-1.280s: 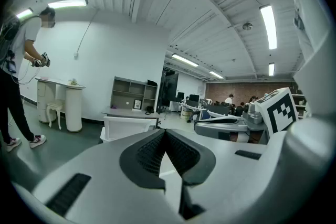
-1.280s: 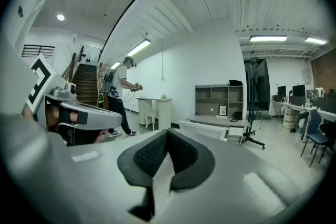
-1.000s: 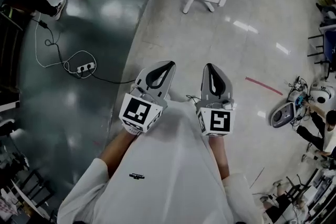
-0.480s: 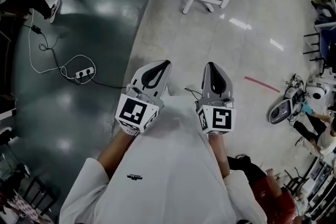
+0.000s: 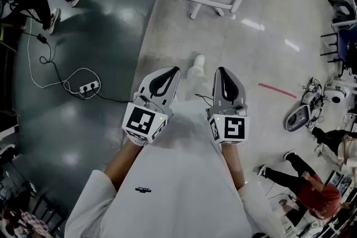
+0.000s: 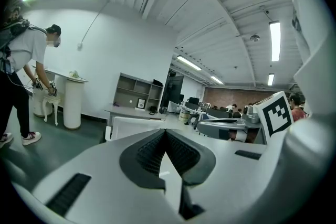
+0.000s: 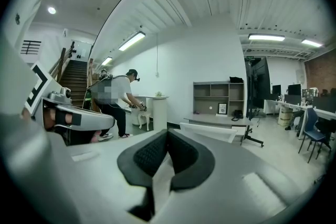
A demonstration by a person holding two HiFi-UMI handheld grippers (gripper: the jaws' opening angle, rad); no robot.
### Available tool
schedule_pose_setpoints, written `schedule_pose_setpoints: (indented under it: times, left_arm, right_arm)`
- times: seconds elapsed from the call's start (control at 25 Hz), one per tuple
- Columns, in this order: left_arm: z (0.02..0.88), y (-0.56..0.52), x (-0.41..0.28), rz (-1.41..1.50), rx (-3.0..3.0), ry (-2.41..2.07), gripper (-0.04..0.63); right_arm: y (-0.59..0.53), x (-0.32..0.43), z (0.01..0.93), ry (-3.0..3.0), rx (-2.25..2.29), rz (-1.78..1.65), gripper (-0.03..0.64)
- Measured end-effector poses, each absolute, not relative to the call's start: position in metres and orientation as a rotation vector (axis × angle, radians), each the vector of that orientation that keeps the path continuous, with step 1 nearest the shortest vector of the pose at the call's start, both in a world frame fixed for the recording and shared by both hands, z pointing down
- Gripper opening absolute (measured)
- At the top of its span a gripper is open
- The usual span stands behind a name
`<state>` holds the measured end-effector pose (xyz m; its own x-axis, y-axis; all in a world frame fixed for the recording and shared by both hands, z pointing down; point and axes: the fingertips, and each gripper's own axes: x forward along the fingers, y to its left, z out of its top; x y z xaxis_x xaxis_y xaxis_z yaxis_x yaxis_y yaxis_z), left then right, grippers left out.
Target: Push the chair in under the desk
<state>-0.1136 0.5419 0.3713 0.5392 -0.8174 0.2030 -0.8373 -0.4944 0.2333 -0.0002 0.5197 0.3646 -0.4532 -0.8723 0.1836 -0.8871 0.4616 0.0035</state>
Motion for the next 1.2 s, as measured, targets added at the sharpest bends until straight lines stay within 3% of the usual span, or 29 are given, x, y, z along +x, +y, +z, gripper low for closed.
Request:
schedule_pose_setpoints:
  times: [0.88,1.2]
  left_arm:
    - [0.347,0.233,0.022,0.243,2.567,-1.338,0.006]
    - [0.351,0.172,0.018,0.283,2.5,-1.38,0.006]
  right_arm:
    - [0.215,0.139,0.343,-2.677,1.656,0.202,0.011]
    - [0.144,0.149,0.365,-2.558,1.651,0.263,0.012]
